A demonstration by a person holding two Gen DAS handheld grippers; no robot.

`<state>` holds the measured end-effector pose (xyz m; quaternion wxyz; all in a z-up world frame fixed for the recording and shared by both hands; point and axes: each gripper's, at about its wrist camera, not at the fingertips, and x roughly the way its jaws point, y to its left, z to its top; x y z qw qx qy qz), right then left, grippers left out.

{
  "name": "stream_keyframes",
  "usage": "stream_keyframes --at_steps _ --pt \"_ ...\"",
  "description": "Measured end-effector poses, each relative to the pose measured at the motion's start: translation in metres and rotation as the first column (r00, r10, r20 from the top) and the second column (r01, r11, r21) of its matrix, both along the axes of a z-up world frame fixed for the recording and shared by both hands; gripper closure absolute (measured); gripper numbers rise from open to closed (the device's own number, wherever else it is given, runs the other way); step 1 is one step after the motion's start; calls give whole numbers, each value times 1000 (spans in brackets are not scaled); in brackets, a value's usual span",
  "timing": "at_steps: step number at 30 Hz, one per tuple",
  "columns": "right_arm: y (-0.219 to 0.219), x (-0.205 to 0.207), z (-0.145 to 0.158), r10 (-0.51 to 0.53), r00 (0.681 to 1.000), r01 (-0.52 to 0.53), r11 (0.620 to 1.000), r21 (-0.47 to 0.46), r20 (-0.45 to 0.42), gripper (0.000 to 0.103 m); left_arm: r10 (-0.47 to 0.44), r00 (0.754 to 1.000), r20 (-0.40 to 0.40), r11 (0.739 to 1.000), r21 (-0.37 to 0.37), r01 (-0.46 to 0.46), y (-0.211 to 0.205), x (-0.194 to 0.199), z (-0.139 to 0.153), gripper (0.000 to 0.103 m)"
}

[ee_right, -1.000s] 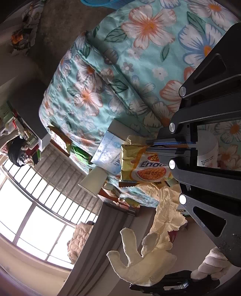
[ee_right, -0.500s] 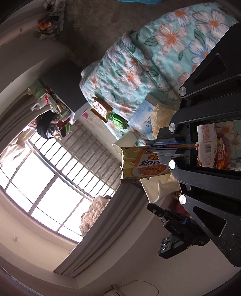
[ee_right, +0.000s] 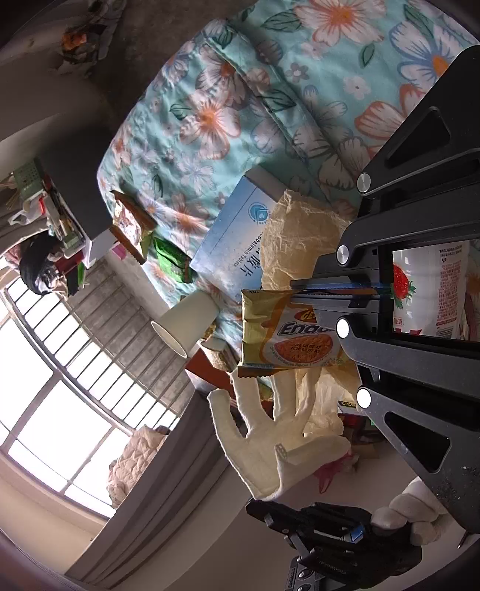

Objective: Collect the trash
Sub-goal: 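Lift the yellow snack bag off the bed with the right tool, then hold the snack bag up in the right tool while the left tool opens over the white cloth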

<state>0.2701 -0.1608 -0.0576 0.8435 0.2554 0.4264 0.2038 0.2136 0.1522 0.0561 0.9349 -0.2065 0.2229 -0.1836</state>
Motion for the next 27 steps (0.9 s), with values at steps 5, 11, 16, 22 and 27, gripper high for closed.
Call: stream_keyframes --at_steps 5,11,16,22,27 --pt "9 0 -8 6 1000 -6 998 -65 -9 102 -17 999 35 999 -43 19 7 -8 13 103" --pt "9 -3 -11 -6 1000 4 997 -77 -25 102 -15 996 85 997 -73 21 14 -21 32 103" --pt "-2 -11 -1 22 1000 -21 999 46 -17 102 7 992 124 998 -62 0 20 -35 48 103" --pt "-30 -31 24 74 997 -72 967 245 3 102 25 989 146 999 -44 -19 20 -48 61 103" --pt "-59 -52 39 76 997 -78 932 355 19 102 17 986 164 999 -30 -12 10 -61 72 103"
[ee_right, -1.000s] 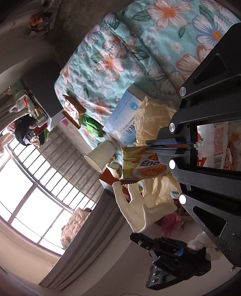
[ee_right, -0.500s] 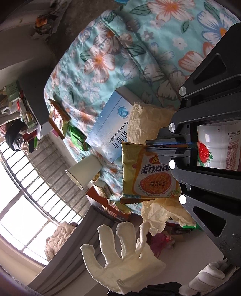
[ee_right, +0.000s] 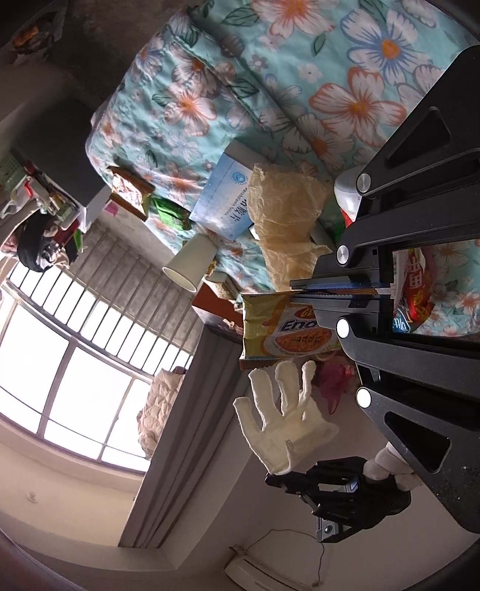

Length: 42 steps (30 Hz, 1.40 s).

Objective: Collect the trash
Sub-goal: 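Hold the snack bag up in the right tool while the left tool opens over the white cloth, then close the left tool on the white cloth while the right tool holds the snack bag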

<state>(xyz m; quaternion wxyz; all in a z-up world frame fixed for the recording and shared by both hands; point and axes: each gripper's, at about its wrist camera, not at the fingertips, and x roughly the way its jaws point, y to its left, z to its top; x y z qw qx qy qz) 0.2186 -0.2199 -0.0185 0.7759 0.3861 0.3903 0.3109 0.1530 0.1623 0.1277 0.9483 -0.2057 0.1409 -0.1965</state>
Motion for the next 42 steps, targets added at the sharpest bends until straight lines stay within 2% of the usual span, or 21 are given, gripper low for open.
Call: stream_keyframes --at_steps 3,6,10,14,18,20,22,23,26,27,30,34,36,39,42 --pt "-25 -15 8 -36 999 35 998 52 16 102 -12 1000 8 1000 12 12 -10 -7 8 103" --pt "-57 -34 15 -112 993 109 992 60 43 102 -41 999 7 999 33 40 -25 -10 14 103" --pt "-112 -59 15 -249 967 246 967 62 55 102 -122 992 -20 991 52 123 -63 -2 16 103" --pt "-175 -88 8 -427 902 427 904 13 56 102 -240 969 -52 967 70 244 -121 16 16 103" --pt "-234 -117 -4 -605 794 608 791 -71 60 102 -367 924 -108 922 94 377 -193 42 11 103" --pt "-257 -127 -17 -663 748 664 744 -75 34 102 -397 909 -125 903 122 411 -226 51 7 103" --pt "-272 -135 -28 -694 720 693 718 -63 9 102 -431 890 -148 884 130 449 -245 58 4 103" --pt "-274 -136 -34 -698 716 697 714 -61 4 102 -439 886 -151 878 137 459 -250 57 2 103" --pt "-278 -136 -50 -679 734 677 733 -61 -17 102 -433 884 -175 863 204 463 -250 51 -8 102" --pt "-273 -133 -55 -665 746 663 747 -58 -29 102 -426 885 -191 855 235 462 -246 48 -15 97" --pt "-266 -123 -68 -623 781 621 783 -46 -54 102 -374 898 -232 824 360 437 -227 31 -38 70" --pt "-247 -111 -75 -550 833 548 835 -39 -66 102 -271 935 -228 754 554 353 -204 -1 -74 49" --pt "-234 -106 -73 -512 857 510 859 -44 -64 102 -241 937 -253 719 601 348 -195 -10 -95 44" --pt "-216 -101 -67 -463 885 461 886 -50 -56 102 -171 941 -293 684 652 327 -185 -11 -126 43" --pt "-206 -101 -60 -439 897 436 898 -66 -44 102 -118 941 -318 657 685 314 -178 -6 -150 43"
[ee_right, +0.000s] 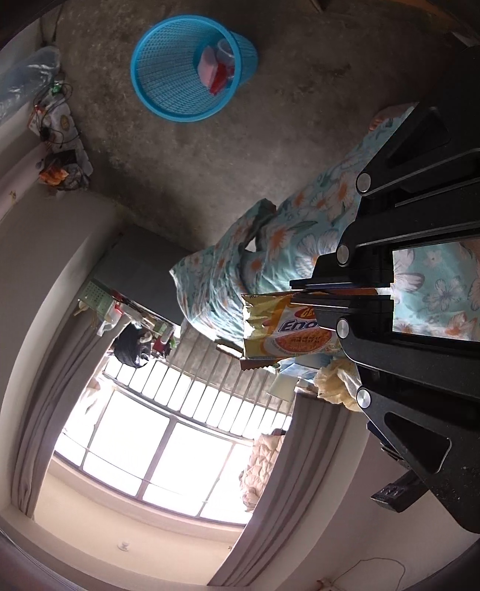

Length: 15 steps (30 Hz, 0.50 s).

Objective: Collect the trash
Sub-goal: 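Close the left tool on the white cloth while the right tool holds the snack bag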

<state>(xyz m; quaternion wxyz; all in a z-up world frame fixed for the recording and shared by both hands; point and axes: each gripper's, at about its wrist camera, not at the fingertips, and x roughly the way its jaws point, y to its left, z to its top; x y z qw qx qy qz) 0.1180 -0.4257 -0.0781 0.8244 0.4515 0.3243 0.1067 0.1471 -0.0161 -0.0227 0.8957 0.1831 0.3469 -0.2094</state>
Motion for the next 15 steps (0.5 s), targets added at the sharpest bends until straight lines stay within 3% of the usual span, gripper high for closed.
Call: stream_keyframes --at_steps 3,7,10,15 --pt "4 -3 7 3 1000 -3 1000 -17 4 102 26 1000 5 998 55 -26 0 3 -14 44" --pt "7 -8 15 -10 1000 10 999 -34 10 102 38 999 -9 995 91 -37 2 2 -25 73" --pt "8 -12 18 -20 1000 20 999 -42 5 102 53 998 23 992 114 -56 6 -1 -26 88" --pt "14 -16 23 -26 1000 27 998 -53 5 102 66 997 43 994 90 -70 15 -1 -24 103"
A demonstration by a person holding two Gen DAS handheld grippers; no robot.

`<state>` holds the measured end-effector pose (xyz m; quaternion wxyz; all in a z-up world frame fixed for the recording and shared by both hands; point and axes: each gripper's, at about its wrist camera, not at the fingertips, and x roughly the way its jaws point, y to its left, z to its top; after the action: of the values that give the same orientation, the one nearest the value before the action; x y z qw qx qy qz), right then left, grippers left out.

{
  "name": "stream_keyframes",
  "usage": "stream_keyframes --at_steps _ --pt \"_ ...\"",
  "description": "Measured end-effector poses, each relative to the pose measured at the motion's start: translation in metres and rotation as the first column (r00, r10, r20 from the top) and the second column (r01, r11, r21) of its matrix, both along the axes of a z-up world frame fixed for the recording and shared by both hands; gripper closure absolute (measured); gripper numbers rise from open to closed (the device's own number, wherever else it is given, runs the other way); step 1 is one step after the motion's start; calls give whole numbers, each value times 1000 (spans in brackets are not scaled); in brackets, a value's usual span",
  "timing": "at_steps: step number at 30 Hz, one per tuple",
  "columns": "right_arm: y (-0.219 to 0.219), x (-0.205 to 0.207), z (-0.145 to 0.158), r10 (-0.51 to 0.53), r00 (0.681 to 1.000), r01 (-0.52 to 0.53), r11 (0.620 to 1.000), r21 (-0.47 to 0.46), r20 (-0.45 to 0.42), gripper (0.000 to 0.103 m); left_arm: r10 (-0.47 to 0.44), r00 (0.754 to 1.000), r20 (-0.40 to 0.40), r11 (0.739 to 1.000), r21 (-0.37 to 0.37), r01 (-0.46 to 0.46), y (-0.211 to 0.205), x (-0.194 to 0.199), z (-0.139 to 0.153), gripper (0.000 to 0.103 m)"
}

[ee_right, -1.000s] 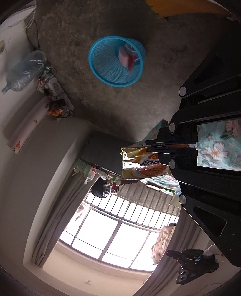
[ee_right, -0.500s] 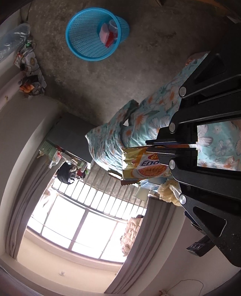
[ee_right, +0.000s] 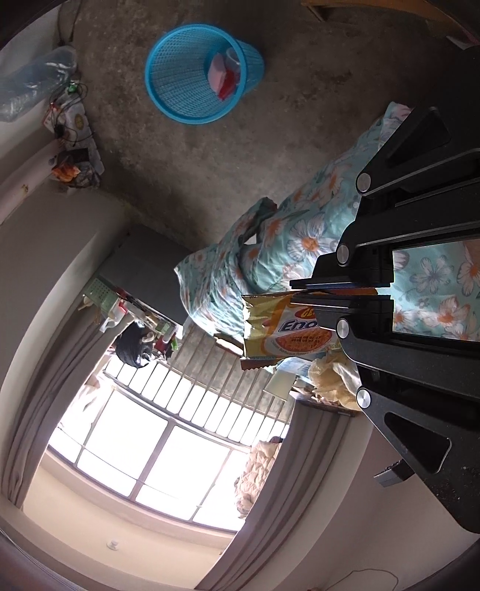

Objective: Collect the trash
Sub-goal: 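Close the left tool on the white cloth while the right tool holds the snack bag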

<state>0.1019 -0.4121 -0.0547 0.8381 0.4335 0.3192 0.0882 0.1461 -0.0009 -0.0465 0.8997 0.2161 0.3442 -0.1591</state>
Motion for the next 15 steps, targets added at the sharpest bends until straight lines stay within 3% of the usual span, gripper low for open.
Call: stream_keyframes --at_steps 12,15 --pt "5 -3 10 -1 1000 1 1000 -14 23 102 2 999 50 980 -198 8 37 -22 46 103" --pt "6 -3 10 7 1000 -7 1000 -10 28 102 -47 999 -8 966 -253 44 40 -21 46 102"
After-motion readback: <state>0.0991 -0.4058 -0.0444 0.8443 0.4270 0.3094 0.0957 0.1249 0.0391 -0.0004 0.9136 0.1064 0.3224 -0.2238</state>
